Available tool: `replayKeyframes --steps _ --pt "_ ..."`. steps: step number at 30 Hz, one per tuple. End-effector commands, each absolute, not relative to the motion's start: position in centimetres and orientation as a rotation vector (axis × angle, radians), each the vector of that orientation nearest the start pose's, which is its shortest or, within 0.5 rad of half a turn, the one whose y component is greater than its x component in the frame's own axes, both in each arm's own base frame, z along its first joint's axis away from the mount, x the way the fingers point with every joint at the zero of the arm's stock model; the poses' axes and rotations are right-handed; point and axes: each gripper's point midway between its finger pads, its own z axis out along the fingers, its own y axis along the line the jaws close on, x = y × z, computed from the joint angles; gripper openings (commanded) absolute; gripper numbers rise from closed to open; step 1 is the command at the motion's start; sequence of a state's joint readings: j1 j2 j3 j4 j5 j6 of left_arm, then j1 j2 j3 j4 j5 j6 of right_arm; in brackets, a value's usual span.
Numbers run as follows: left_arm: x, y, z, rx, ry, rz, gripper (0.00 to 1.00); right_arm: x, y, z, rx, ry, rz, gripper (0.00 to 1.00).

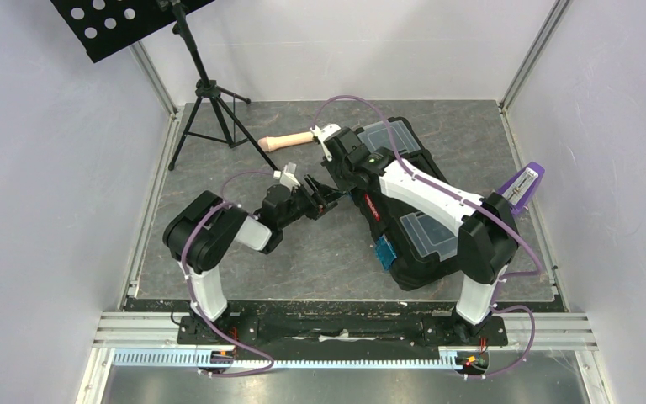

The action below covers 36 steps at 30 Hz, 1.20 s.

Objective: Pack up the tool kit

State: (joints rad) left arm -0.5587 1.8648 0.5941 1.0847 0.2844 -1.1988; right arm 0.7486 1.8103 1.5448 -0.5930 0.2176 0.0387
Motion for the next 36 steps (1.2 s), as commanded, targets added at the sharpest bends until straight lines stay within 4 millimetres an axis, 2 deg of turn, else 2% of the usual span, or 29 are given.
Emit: replayKeyframes --steps 1,5,9,13,17,22,25,30,36 --pt "34.1 -30.8 12.0 -0.324 1.886 -1.415 0.75 37.0 28.8 21.3 -0.681 2.17 0.166 0.0" --pt "34.0 -30.4 12.6 -0.315 1.88 -1.39 0.75 37.0 28.6 22.5 -0.663 2.151 0.19 0.0" --pt "33.9 -29.7 12.5 -0.325 1.893 -1.342 0.75 37.0 29.4 23.5 -0.665 2.13 0.255 0.0" --pt "33.7 -28.5 12.4 -0.361 1.891 -1.292 0.75 36.9 30.0 23.6 -0.679 2.127 0.293 0.0" --pt "33.4 -27.5 12.9 -0.36 1.882 -1.243 0.75 37.0 29.7 23.7 -0.668 2.125 0.274 0.0" --pt "33.9 -28.1 14.7 -0.282 1.895 -1.214 0.75 37.5 28.2 23.8 -0.631 2.127 0.223 0.0" --pt "34.5 -28.9 15.3 -0.255 1.913 -1.217 0.75 37.7 27.5 23.2 -0.621 2.142 0.194 0.0" --pt "35.8 -30.2 15.2 -0.258 1.936 -1.241 0.76 37.7 26.1 21.9 -0.603 2.168 0.131 0.0" --pt "37.0 -31.1 14.8 -0.257 1.952 -1.237 0.76 37.5 25.5 20.8 -0.599 2.186 0.109 0.14"
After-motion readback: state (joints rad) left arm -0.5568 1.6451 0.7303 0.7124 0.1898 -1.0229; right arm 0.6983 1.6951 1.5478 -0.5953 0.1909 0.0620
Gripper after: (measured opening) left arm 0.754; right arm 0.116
